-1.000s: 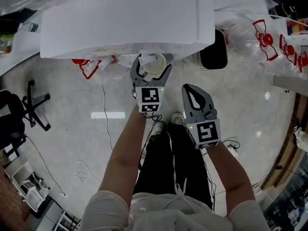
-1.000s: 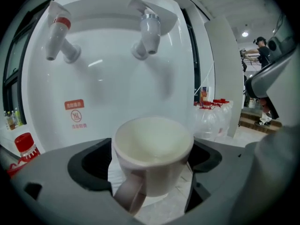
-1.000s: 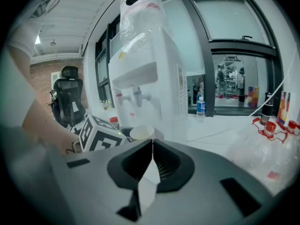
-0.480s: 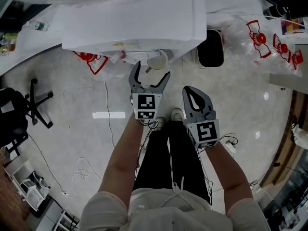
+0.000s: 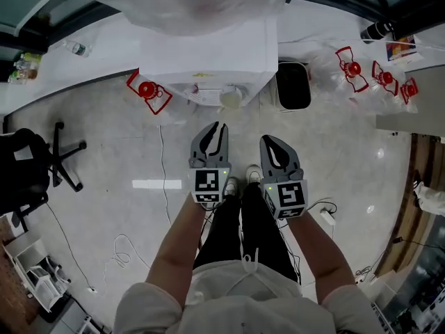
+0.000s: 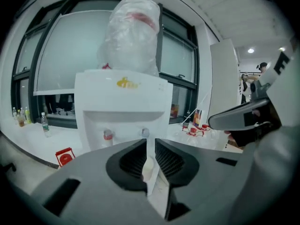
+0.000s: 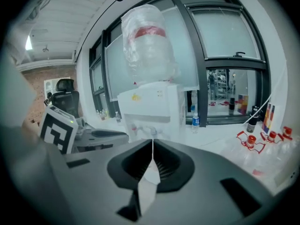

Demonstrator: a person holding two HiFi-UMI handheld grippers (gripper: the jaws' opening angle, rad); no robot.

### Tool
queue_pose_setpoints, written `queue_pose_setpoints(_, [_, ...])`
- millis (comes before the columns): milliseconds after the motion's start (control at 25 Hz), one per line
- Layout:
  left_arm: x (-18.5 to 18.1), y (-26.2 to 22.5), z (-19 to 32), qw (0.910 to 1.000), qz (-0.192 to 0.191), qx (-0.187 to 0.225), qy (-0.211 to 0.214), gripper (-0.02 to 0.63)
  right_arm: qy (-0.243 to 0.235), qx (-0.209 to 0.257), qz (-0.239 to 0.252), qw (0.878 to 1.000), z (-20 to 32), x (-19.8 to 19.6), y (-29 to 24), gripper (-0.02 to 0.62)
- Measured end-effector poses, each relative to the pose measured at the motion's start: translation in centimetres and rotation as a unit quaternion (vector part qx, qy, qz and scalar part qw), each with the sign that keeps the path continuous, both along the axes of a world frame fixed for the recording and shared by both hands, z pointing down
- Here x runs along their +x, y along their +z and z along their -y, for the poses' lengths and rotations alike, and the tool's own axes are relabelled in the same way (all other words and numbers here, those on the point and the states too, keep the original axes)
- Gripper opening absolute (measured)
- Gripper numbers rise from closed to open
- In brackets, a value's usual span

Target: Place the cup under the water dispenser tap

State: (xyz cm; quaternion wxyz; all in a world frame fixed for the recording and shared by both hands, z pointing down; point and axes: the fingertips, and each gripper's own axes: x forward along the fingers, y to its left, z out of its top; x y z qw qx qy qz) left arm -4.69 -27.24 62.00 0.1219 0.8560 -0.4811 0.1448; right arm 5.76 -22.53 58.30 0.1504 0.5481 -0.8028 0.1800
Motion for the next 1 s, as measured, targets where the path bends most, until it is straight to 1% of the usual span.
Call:
queue_pose_setpoints(160, [-0.8, -5.1, -1.9, 0.9998, 0.000, 0.017, 0.006, 0.035, 0.011, 0.012, 0.005, 1.000, -0.8, -0.5, -3.7, 0.029])
queue_pose_setpoints(280, [-1.7, -8.7, -3.4, 0.9996, -0.007, 0.022, 0.013, 0.021, 0.018, 0.035, 0.014, 0.999, -1.1, -1.3, -7.3, 0.029])
queue_pose_setpoints(400, [-1.9, -12.9, -5.1, 0.9988, -0.011, 0.040, 0.025, 0.018, 0.029, 0.058, 0.016, 0.998, -1.8, -1.4, -10.9, 0.029])
queue_pose_setpoints(600, [-2.0, -19.9, -6.7, 0.9962, -0.037, 0.073, 0.030, 0.018, 0.035, 0.078, 0.010, 0.996, -3.4, -1.6, -16.1, 0.029])
queue_pose_setpoints(680, [-2.1, -22.6, -6.8, 0.9944, -0.043, 0.091, 0.032, 0.018, 0.038, 0.091, 0.009, 0.995, -3.6, -1.5, -17.9, 0.029])
queue_pose_setpoints(840, [-2.4, -28.1, -7.0, 0.9874, -0.061, 0.141, 0.040, 0.018, 0.045, 0.119, 0.020, 0.992, -4.0, -1.6, -21.4, 0.029])
queue_pose_setpoints(1000, [-2.8, -32.0, -7.4, 0.9814, -0.066, 0.175, 0.043, 0.018, 0.045, 0.140, 0.009, 0.989, -4.3, -1.7, -24.2, 0.028])
